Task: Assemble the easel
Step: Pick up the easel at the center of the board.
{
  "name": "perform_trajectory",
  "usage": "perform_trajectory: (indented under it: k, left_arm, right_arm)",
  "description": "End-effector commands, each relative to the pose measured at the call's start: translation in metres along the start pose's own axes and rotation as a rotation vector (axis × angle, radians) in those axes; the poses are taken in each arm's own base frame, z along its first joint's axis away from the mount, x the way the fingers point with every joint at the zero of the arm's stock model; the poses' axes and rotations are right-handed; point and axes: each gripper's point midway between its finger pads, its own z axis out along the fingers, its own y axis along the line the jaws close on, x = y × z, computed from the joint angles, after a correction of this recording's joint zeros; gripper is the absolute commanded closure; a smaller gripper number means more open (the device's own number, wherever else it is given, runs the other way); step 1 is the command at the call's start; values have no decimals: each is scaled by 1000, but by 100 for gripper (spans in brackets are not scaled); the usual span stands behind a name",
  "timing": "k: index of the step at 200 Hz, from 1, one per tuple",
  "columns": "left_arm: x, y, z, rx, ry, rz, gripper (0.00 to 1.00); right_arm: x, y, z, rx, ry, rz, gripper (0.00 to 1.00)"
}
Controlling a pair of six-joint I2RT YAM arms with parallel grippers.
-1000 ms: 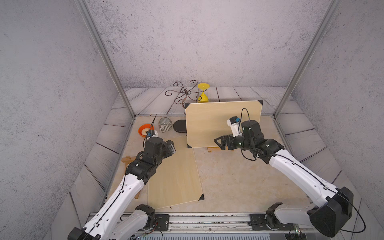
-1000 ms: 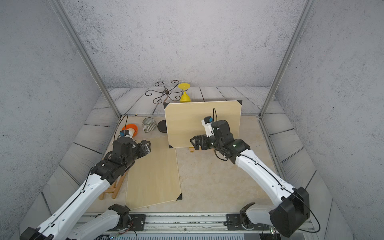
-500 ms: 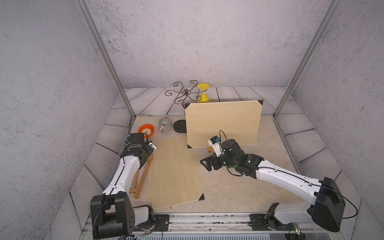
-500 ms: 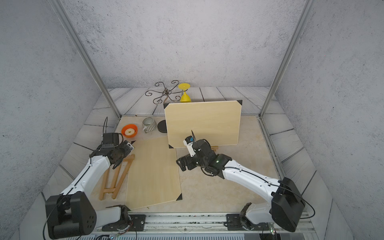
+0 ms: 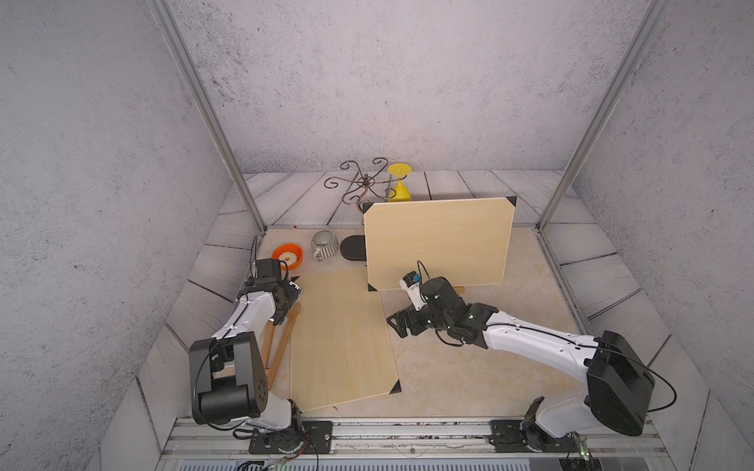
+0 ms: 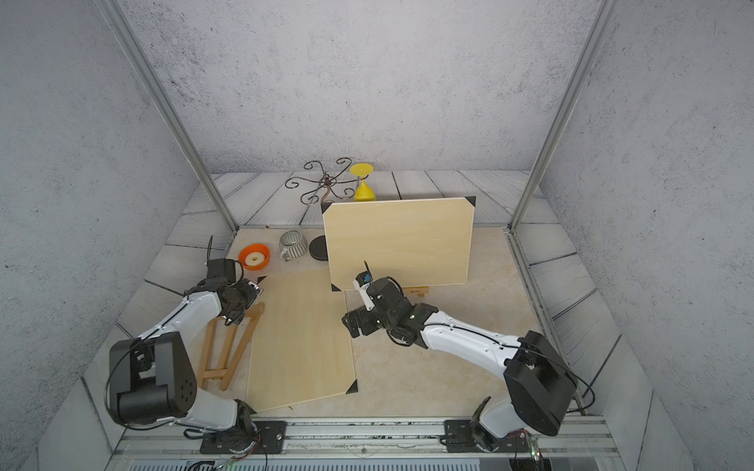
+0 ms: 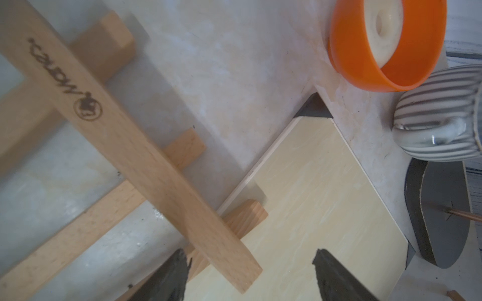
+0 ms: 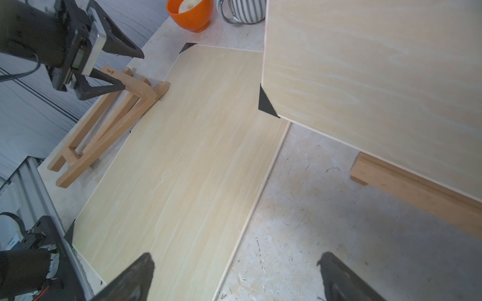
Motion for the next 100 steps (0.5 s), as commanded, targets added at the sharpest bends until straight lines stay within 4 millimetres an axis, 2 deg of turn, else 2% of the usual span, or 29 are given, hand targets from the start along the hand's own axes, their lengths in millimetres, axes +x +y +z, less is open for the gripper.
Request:
perform_trajectory:
  k: [1, 56, 100]
  left_arm:
    - [-8, 6, 8, -33, 3, -44, 24]
    - [-9, 18, 34, -110, 41, -65, 30]
    - [-6, 23, 48, -127, 64, -88, 37]
  right_arm:
    - [-8, -1, 6, 20, -6, -20, 1]
    - [-5, -3, 10, 31, 16, -24, 1]
    - [-3, -5, 15, 38, 31, -21, 1]
